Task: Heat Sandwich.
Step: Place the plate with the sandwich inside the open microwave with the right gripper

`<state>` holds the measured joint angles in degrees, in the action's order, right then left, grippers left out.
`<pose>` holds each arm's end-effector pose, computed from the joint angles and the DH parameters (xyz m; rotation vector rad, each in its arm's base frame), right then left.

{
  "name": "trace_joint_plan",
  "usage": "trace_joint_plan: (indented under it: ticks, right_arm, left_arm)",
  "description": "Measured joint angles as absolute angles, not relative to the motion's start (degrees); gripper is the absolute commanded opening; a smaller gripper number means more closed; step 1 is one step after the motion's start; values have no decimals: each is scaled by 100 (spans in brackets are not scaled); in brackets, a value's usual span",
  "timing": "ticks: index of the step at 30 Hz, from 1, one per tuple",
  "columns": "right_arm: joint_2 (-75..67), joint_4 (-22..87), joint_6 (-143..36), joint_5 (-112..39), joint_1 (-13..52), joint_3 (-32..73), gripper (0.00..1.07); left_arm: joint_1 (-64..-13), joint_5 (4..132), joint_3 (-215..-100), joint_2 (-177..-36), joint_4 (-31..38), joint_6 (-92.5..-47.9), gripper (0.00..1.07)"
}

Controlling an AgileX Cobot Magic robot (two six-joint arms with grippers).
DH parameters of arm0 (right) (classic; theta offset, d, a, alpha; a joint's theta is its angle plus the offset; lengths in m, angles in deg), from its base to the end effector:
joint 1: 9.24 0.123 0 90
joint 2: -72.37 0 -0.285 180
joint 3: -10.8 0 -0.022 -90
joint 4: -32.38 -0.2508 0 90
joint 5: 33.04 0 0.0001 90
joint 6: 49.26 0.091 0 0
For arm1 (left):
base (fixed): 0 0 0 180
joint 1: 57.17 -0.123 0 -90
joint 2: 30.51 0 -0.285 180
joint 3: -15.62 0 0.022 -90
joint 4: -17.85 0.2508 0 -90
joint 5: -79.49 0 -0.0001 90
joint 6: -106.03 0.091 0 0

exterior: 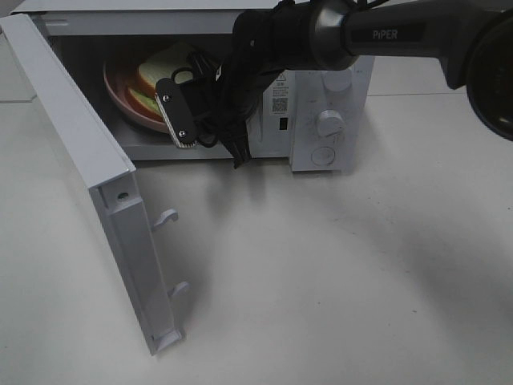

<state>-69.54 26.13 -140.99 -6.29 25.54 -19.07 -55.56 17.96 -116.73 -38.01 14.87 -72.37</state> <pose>0.4287 0.3031 0.1568 -2.1416 1.1875 -0.3463 -0.0082 -0.0039 0.2807 0.0605 2.0350 -0.0622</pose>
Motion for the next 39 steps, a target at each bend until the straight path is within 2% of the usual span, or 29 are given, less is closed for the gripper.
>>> trace_joint_plan:
  ticks: [3,5,6,7,8,9,10,11,12,15,21,35,39]
  right_arm:
    - [-6983,2608,-14099,-640,2554,-1907,2]
    - [-6983,2590,-14099,-703,2554,-1907,10]
    - [-6983,2590,-14099,-858,2554,-1907,14]
    - [-6983,2585,-14099,-938,2554,-1907,24]
    - [-6983,2585,-14099,-938,2554,-1907,24]
    - [-6983,2579,-14099,-1041,2554,-1907,31]
    - [-6983,2579,-14099,-1116,2554,-1907,38]
    - [-6983,2556,-14099,-1144,2554,-1907,52]
    - [-6983,2556,-14099,-1144,2554,-1907,52]
    - [-6983,2373,-14099,-1190,2554,-1913,65]
    - [-6972,2275,-14099,-1116,2554,-1913,63]
    - [-6628,1880,-13984,191,2554,-1913,61]
    - [-6324,1863,-13927,511,2554,-1615,61]
  left_arm:
    - [-5556,1796,-11673,-3801,1487,-7237,68]
    - [-5556,1796,-11673,-3801,1487,-7237,68]
    - [-5556,1796,-11673,-3801,1487,-7237,68]
    - [-5556,1796,-11673,-3801,1487,-7237,68]
    - [-5556,1796,-11673,-3801,1487,-7237,68]
    - [-5556,1796,-11673,-3801,1487,-7237,68]
    - [-5556,1796,-11673,-3801,1487,-7237,68]
    - [-5556,1796,-11673,-3801,1487,-7237,68]
    - [-5556,1796,-11673,-3801,1487,-7237,68]
    - [-5556,1796,-11673,-3801,1487,-7237,68]
    - [-5556,1796,-11673,-3801,1487,-7237,68]
    - [-5556,1796,-11673,-3801,1487,-7237,68]
    - [-5556,1796,-11673,-3801,1487,-7237,68]
